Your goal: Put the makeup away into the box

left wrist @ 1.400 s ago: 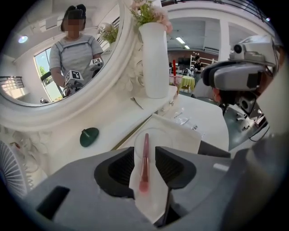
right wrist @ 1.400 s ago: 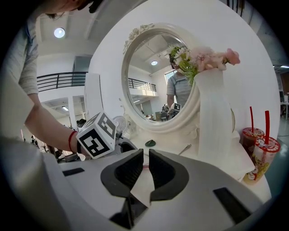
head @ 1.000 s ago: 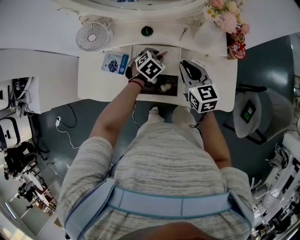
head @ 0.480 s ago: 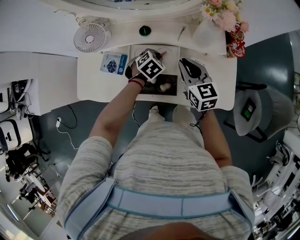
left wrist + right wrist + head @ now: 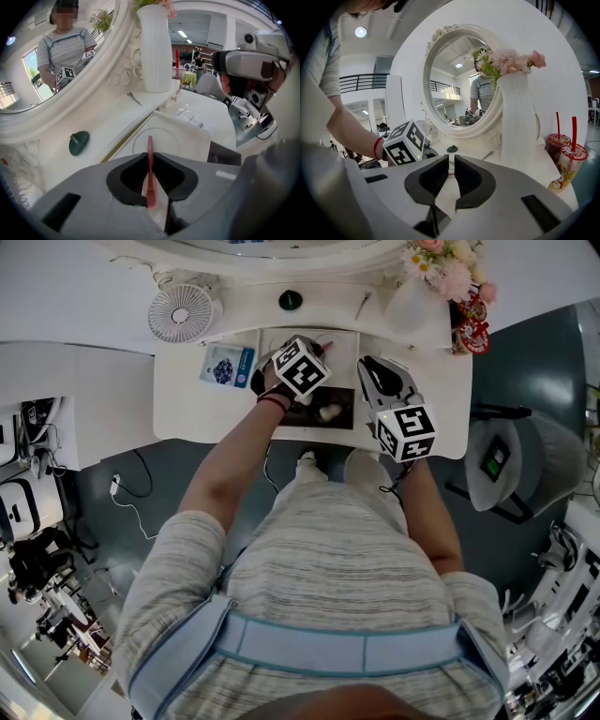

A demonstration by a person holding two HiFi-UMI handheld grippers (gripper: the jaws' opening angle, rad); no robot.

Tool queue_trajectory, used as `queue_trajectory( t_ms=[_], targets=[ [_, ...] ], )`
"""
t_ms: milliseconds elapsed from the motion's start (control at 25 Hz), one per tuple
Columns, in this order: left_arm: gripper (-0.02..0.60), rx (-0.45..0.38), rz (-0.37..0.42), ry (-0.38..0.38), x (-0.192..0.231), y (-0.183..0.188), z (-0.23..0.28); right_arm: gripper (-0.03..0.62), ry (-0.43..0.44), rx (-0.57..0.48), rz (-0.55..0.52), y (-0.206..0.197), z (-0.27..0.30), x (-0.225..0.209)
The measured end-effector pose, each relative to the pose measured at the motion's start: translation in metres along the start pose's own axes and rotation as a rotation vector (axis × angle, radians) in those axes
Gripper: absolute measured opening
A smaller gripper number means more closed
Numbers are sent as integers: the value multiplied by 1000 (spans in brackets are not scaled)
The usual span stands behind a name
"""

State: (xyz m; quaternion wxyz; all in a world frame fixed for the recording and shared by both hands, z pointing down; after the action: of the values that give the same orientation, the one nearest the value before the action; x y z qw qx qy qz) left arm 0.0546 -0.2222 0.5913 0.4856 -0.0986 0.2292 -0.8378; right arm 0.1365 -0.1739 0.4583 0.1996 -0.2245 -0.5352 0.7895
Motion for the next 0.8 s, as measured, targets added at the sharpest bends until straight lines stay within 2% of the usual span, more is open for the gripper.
queue_trajectory(
  t_ms=[240, 440, 640, 800],
  targets=[
    [54, -5, -1, 6, -1, 0, -2, 14, -6, -4, -7, 1, -7, 4],
    [52, -80, -18, 29, -7, 0, -22, 14, -11, -10, -15, 4, -12, 5],
    [52, -108, -31, 26, -18, -13, -43, 14, -7, -11, -25, 7, -16, 10],
    [52, -119, -5, 20, -29, -25, -53, 14, 2, -6, -36, 7, -16, 16]
  ],
)
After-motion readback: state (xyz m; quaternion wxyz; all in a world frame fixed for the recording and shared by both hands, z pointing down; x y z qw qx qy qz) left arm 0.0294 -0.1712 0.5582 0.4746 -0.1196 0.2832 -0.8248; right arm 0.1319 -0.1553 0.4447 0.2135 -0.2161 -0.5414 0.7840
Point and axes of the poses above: the fingertips, and each gripper's own axes: z forward along the fingers, x to its left, y out of its top, the point moved 1 cm from there along -z, backward along the fingers, and after that the axes turned 1 degree about -z, right-handed, at the moved point
